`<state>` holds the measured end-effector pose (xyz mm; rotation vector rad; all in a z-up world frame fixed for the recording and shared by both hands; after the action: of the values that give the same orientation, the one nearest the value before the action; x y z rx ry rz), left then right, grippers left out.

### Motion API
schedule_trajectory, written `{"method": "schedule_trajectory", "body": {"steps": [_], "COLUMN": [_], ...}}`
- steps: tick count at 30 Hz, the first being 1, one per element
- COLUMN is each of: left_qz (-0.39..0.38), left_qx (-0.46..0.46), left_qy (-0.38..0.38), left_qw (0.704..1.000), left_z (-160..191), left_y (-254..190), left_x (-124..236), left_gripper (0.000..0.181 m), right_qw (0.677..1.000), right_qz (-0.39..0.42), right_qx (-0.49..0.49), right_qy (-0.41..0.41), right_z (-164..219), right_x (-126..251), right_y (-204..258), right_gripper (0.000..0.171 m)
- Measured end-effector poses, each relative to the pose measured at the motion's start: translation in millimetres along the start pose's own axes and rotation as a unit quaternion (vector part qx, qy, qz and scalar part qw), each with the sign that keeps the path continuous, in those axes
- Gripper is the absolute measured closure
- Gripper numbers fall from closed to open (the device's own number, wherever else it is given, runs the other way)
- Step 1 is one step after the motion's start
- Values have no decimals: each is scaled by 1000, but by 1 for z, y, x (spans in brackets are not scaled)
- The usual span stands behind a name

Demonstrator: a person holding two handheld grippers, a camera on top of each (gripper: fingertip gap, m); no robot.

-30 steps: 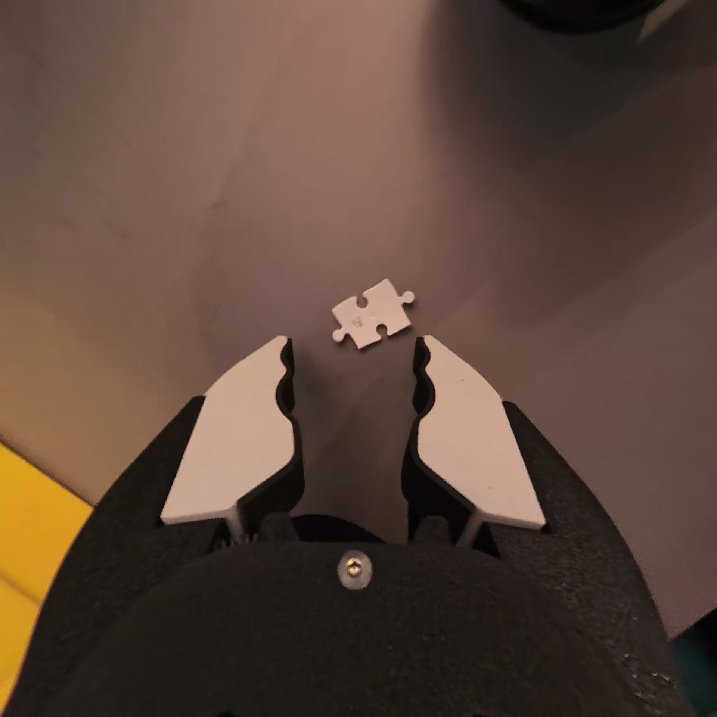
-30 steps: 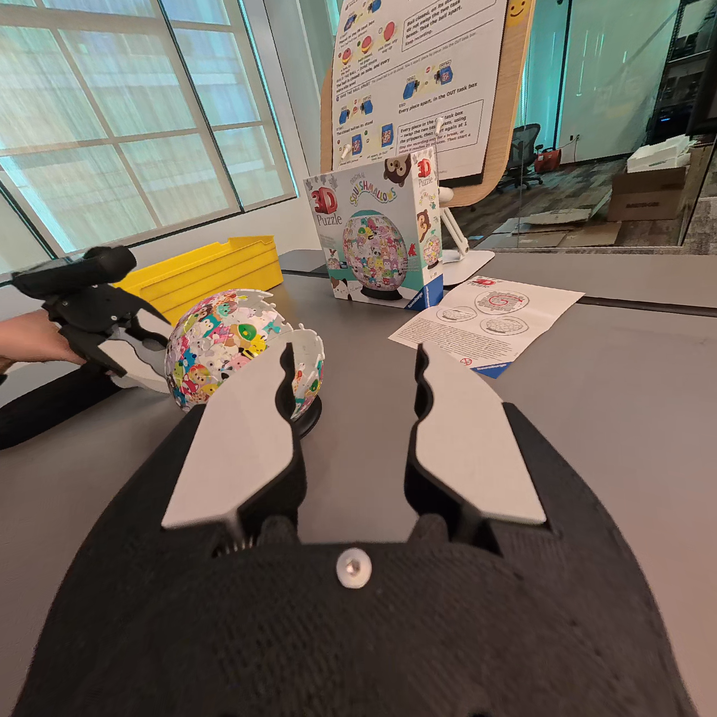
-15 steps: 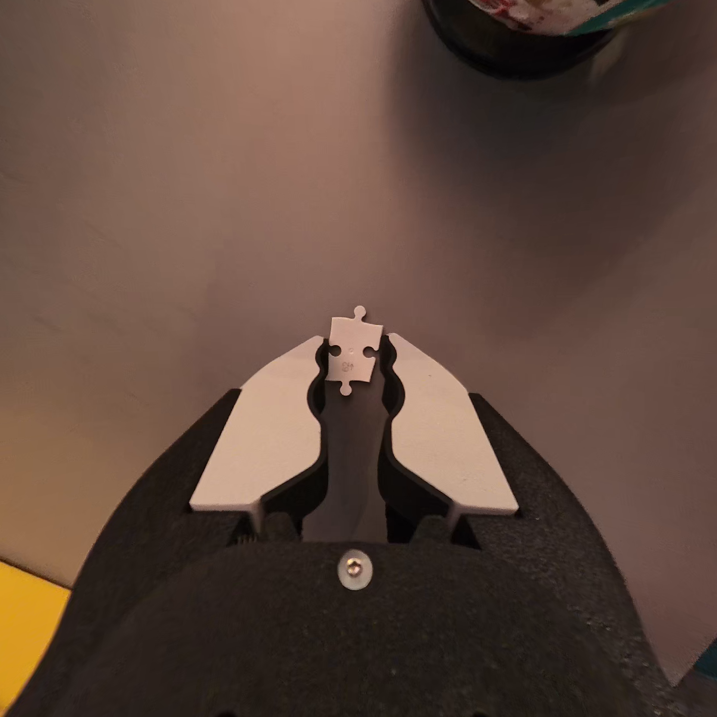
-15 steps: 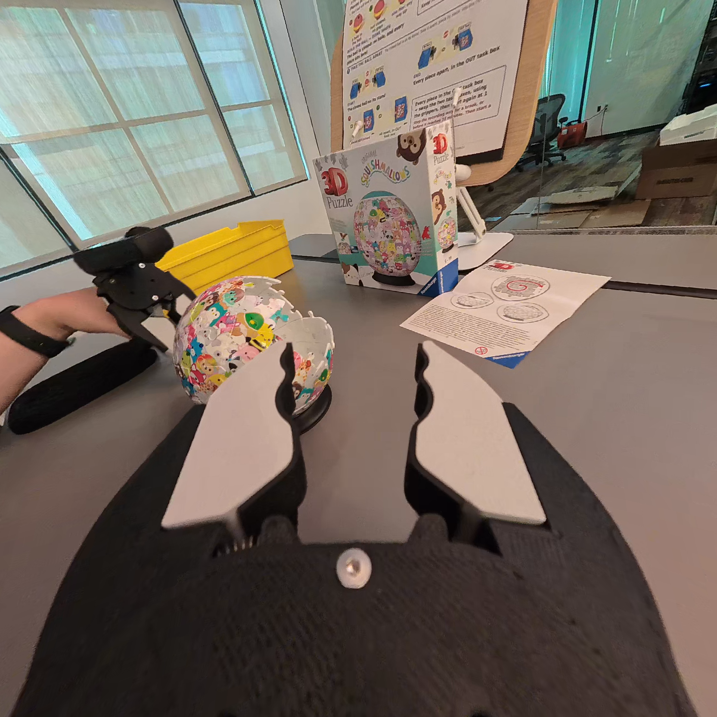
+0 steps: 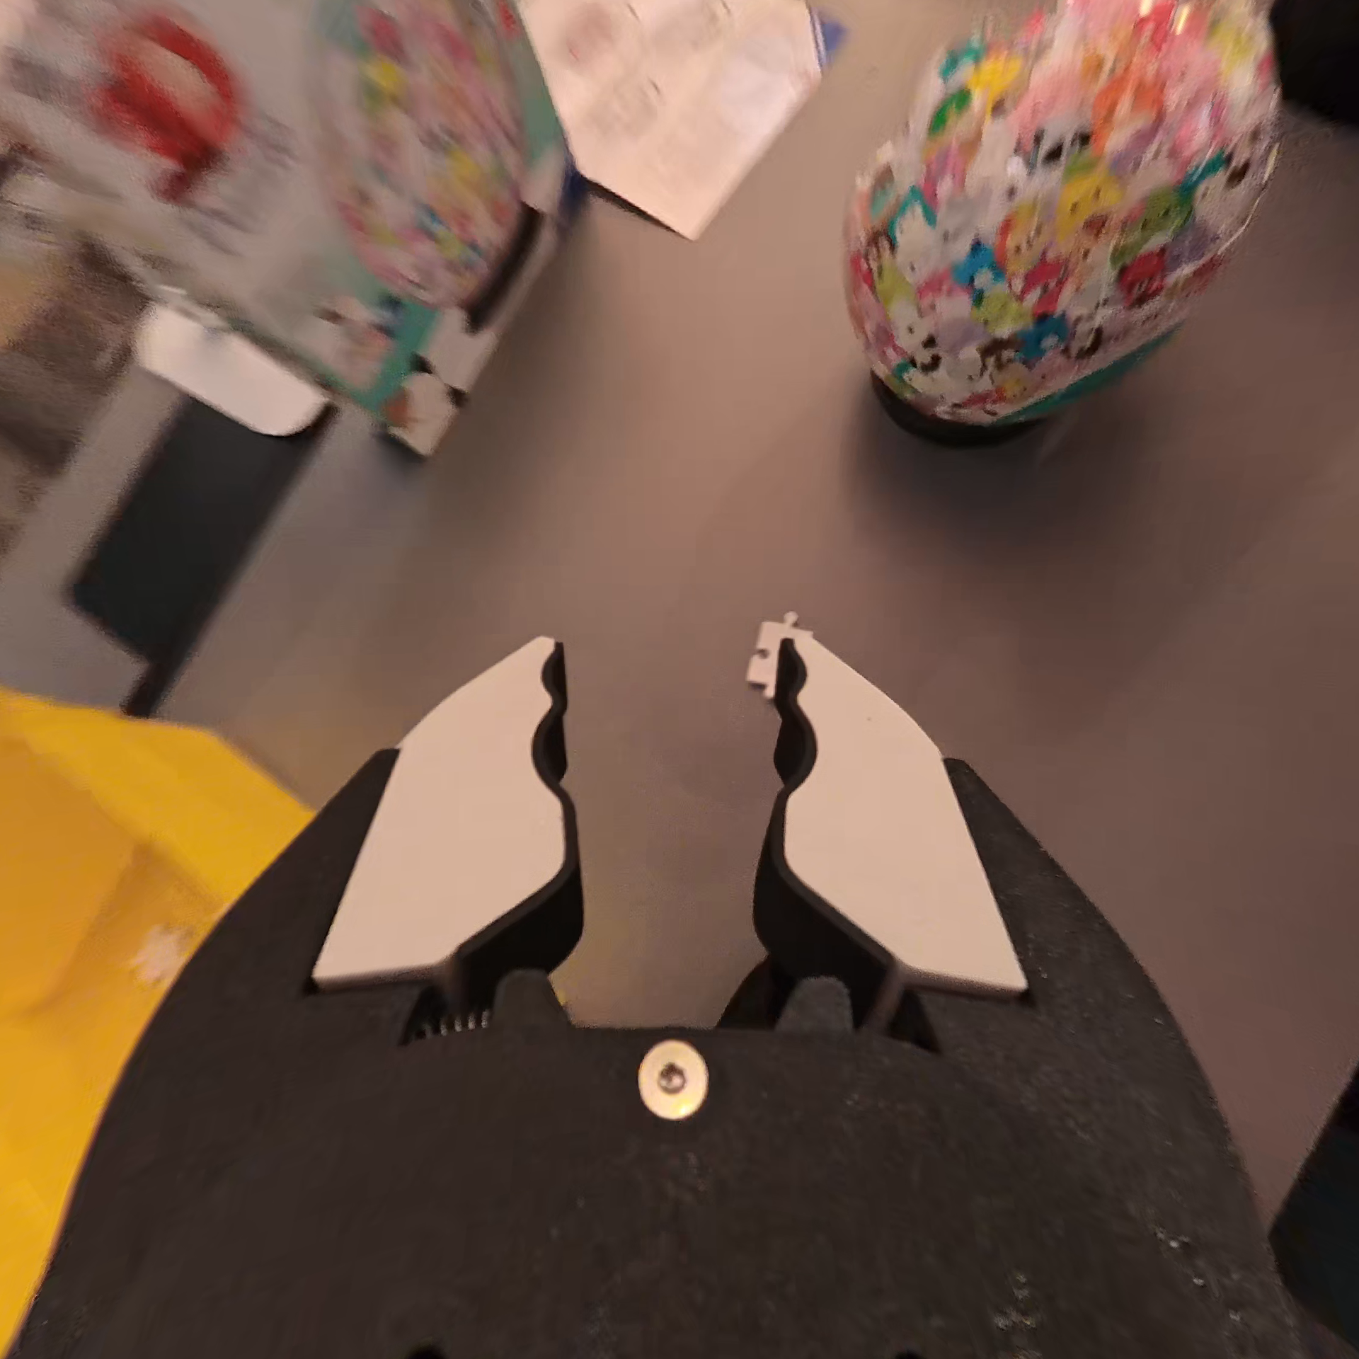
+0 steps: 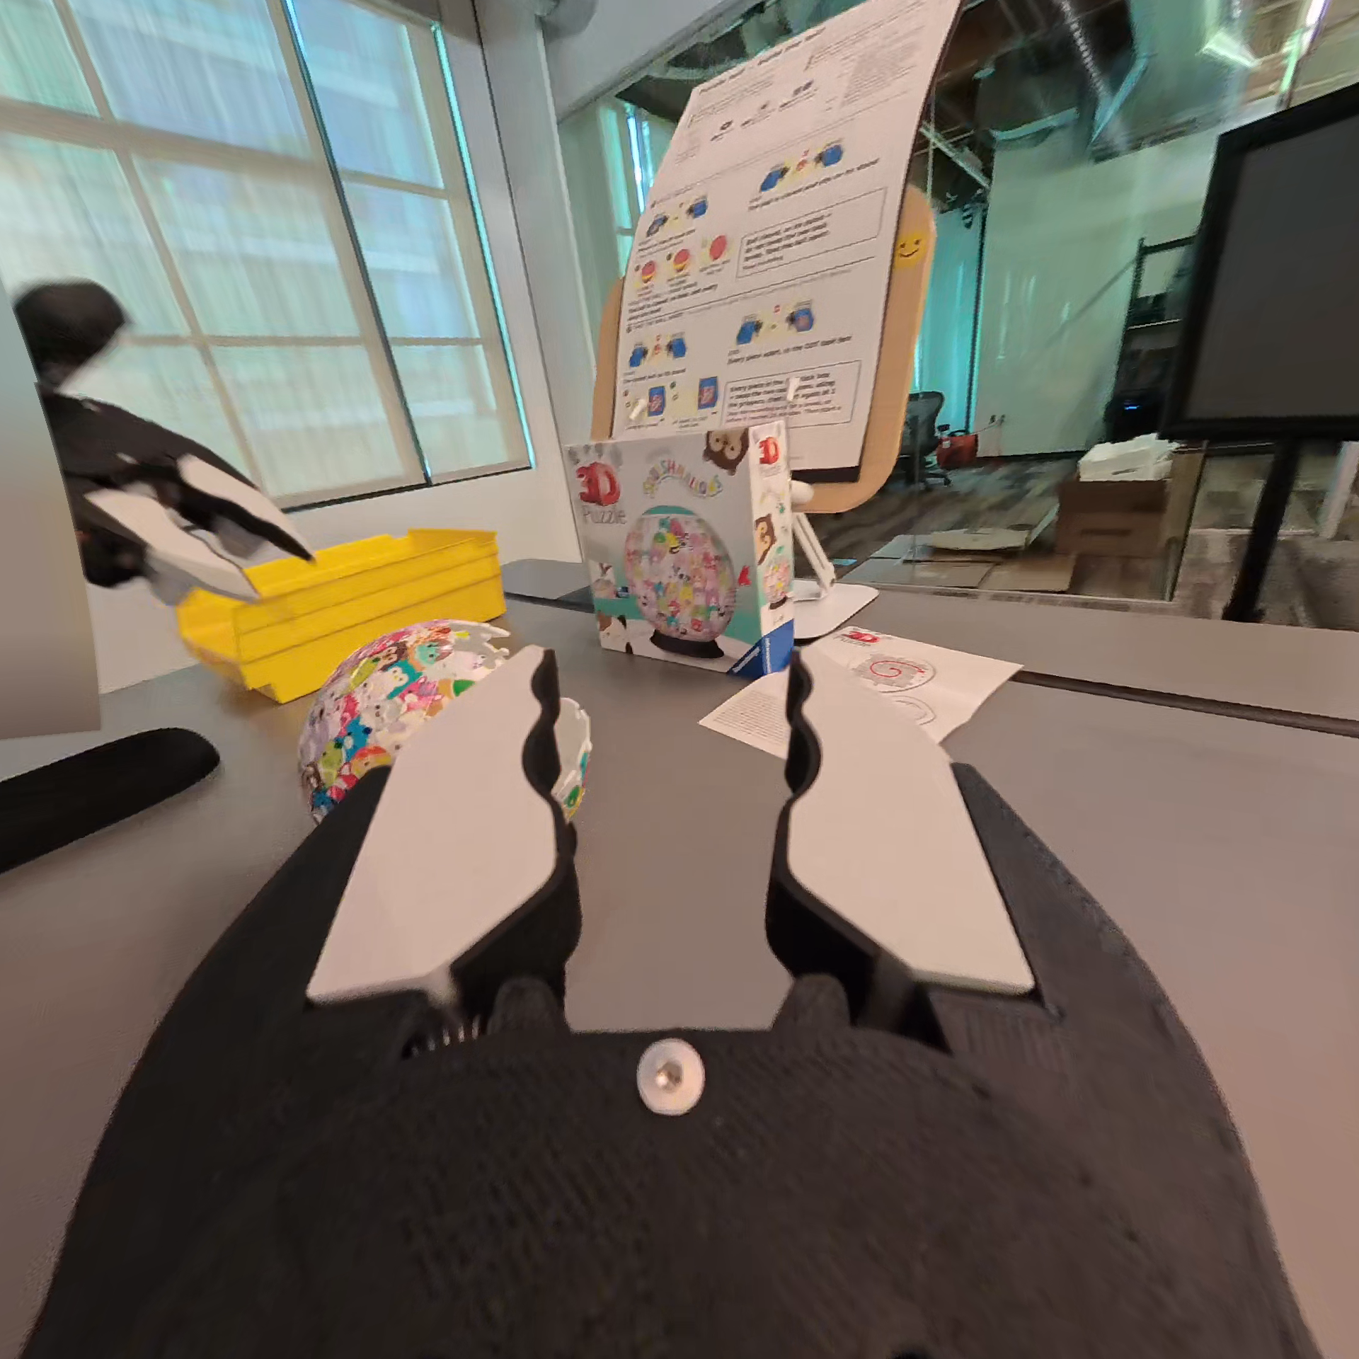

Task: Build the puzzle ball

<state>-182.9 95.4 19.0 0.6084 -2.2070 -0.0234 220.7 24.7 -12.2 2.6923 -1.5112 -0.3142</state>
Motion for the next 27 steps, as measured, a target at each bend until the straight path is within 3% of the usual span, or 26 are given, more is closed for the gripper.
{"method": "schedule_trajectory", "body": {"steps": [4, 8, 15, 21, 27], "left_qz": [-153, -177, -71, -15, 52], "left_qx": [13, 91, 118, 113, 153], "left_qy": [30, 104, 183, 212, 212], "left_qw": [988, 975, 973, 971, 964], "left_z": [27, 84, 149, 169, 177], "left_y": [63, 122, 166, 184, 176], "left_x": [76, 100, 44, -5, -23], "left_gripper": [132, 135, 141, 142, 141], "right_qw": [999, 999, 991, 986, 984], "right_qz": [-8, 20, 80, 111, 135], "right_qx": [-33, -8, 51, 45, 55], "right_qy": [-14, -47, -94, -117, -102], "right_z": [-1, -11, -21, -20, -14], "right_x": [1, 7, 16, 24, 23], "right_y": [-5, -14, -31, -41, -45], "right_gripper": [111, 112, 116, 117, 118]}}
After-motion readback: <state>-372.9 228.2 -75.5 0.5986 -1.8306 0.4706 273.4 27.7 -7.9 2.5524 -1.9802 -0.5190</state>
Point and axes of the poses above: each gripper's, where its closed fingertips meet, x back along the fingers, z out of its underside, y = z × x across the jaws, the point moved 4 cm from there along x, back along the fingers, and after that the axes turned 1 degree about z, right-handed, at the moved point
